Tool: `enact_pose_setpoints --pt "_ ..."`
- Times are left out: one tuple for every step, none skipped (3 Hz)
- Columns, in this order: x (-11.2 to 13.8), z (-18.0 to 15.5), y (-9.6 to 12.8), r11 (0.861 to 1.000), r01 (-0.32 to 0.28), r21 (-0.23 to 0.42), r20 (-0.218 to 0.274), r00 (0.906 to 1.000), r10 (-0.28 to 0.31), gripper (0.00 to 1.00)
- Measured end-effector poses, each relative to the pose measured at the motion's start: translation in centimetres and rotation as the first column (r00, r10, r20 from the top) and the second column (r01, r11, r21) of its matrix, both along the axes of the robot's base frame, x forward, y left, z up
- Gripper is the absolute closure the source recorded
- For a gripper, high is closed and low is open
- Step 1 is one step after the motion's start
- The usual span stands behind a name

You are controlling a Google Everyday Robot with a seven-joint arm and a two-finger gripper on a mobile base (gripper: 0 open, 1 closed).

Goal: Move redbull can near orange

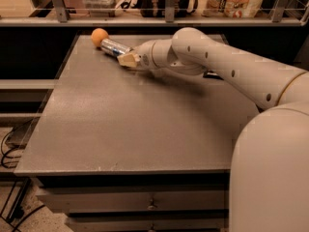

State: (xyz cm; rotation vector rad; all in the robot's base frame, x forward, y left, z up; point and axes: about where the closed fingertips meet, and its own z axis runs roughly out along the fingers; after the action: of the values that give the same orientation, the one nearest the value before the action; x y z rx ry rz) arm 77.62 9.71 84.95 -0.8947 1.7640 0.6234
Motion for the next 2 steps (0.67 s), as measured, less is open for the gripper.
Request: enact_pose_setpoints --pt "0.03 0.33 -0.25 1.000 0.007 0.003 0.006 1.0000 -0.007 0.12" --pt "0.04 0.70 -0.20 0.999 0.014 0.040 0.004 0.9999 -0.014 0.00"
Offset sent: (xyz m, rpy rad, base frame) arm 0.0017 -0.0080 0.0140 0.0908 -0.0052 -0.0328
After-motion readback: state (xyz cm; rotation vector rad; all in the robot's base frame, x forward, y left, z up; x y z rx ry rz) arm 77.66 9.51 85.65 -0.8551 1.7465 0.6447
